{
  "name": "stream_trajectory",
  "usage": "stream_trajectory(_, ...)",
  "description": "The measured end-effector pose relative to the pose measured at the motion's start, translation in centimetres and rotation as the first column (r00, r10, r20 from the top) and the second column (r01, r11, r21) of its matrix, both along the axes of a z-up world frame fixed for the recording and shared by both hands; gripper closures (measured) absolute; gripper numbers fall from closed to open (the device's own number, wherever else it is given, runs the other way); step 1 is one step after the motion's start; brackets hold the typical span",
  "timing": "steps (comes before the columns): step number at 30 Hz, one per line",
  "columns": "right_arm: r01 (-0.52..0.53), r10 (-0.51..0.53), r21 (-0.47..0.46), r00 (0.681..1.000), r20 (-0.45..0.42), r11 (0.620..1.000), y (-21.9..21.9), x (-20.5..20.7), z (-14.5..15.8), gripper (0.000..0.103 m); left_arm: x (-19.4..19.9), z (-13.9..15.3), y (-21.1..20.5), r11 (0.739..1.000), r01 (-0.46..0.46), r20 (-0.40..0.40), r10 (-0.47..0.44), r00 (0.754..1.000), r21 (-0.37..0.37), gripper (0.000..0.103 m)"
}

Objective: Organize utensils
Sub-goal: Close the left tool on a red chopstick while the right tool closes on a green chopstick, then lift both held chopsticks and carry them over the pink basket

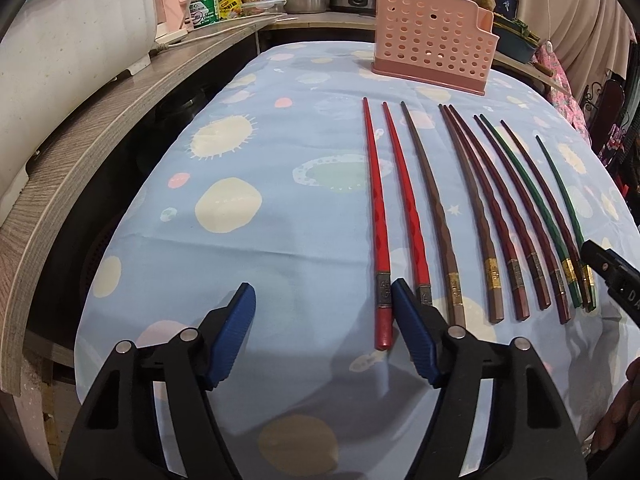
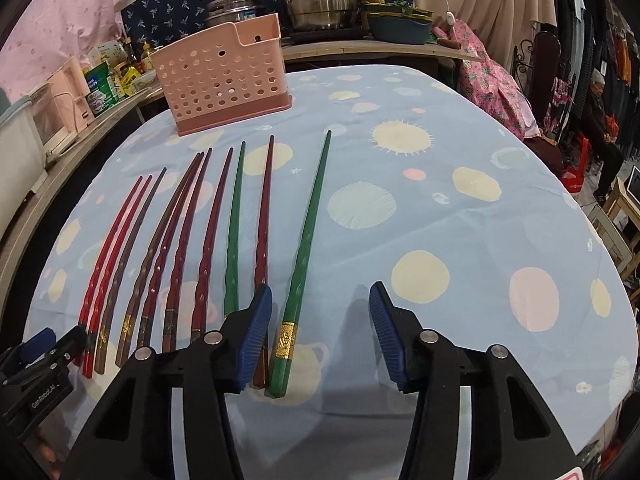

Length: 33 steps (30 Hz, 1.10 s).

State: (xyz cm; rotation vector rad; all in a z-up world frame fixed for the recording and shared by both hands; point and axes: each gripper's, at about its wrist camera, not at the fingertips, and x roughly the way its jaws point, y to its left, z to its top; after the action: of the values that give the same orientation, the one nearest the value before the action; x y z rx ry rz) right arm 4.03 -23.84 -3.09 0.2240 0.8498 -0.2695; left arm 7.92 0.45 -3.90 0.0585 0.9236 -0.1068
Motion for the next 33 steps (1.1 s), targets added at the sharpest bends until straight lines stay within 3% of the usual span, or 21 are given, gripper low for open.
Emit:
stream_trajectory(9, -0.020, 0.020, -0.020, 1.000, 0.006, 1.000, 0.3, -1.3, 0.0, 0.067, -0.2, 0.0, -0.1, 1.000, 0.005, -0.001, -0.005, 1.000, -0.004, 0.038)
stream_trajectory(15, -0.043, 0.043, -0.048, 0.999, 0.005, 0.998, 0.8, -2.9, -0.1, 0.072, -0.8, 0.1, -0.1, 1.000, 0.019, -0.002, -0.019, 1.000, -0.010, 0.046)
stream_trajectory(19, -0.043, 0.044, -0.038, 0.999, 0.006, 0.998, 0.5, -3.3, -0.1, 0.081, -1.0, 0.3, -0.5, 0.999, 0.046, 0.001, -0.046, 0.999, -0.023, 0.063)
stream_trajectory(21, -0.048, 0.048, -0.018, 0.999, 0.006, 0.999, 0.3, -3.5, -0.1, 0.092, -1.0, 0.4, -0.7, 0.998, 0.059, 0.002, -0.059, 0.998, -0.032, 0.076)
stream_trajectory(23, -0.052, 0.052, 0.007, 0.999, 0.007, 0.999, 0.1, -3.7, 0.0, 0.096, -0.9, 0.5, -0.6, 0.996, 0.070, -0.011, -0.070, 0.997, -0.057, 0.094)
stream_trajectory(33, -0.049, 0.049, 0.003, 0.997, 0.063, 0.999, -0.6, -5.6, 2.7, 0.096, -1.5, 2.0, 0.7, 0.990, 0.067, -0.029, -0.071, 0.997, -0.126, 0.096)
